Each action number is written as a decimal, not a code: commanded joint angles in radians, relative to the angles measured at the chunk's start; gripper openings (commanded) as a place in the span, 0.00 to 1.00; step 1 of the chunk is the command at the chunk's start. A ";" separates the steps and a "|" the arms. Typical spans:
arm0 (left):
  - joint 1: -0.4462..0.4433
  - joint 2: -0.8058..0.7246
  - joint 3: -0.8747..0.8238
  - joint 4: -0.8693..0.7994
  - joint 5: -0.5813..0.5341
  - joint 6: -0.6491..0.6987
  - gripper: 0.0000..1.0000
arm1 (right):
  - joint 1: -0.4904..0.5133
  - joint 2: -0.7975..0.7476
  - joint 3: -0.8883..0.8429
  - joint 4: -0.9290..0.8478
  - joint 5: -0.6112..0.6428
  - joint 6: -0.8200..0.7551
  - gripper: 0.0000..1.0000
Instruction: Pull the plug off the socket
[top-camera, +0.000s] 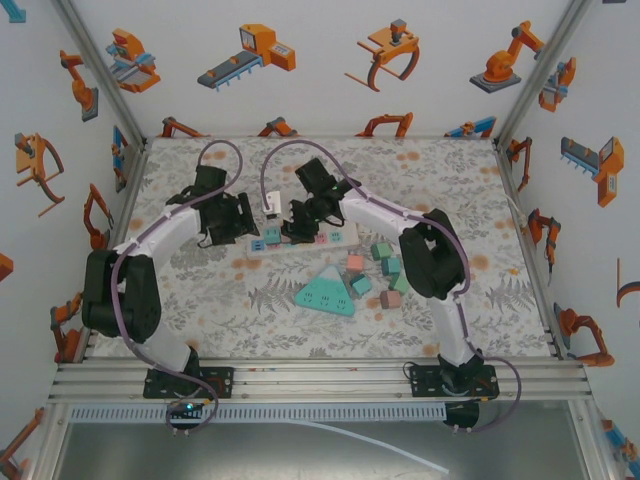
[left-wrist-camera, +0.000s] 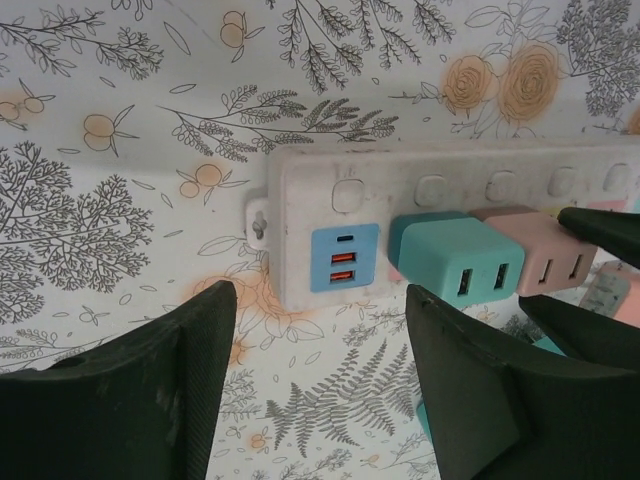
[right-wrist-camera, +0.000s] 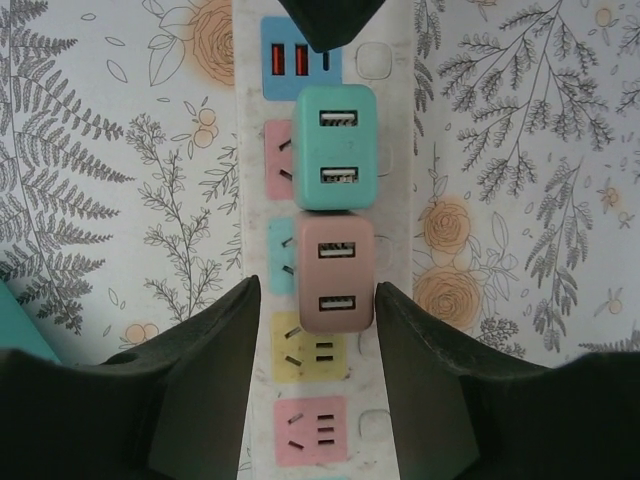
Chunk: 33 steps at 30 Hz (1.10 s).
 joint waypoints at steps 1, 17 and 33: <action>0.005 0.036 0.041 -0.070 0.014 -0.015 0.61 | 0.002 0.014 0.038 -0.011 -0.045 0.020 0.46; -0.003 0.155 0.113 -0.192 -0.050 -0.054 0.47 | 0.002 0.008 0.029 0.054 -0.029 0.036 0.29; -0.013 0.215 0.135 -0.229 -0.080 -0.086 0.45 | 0.002 -0.010 0.024 0.110 -0.084 0.103 0.21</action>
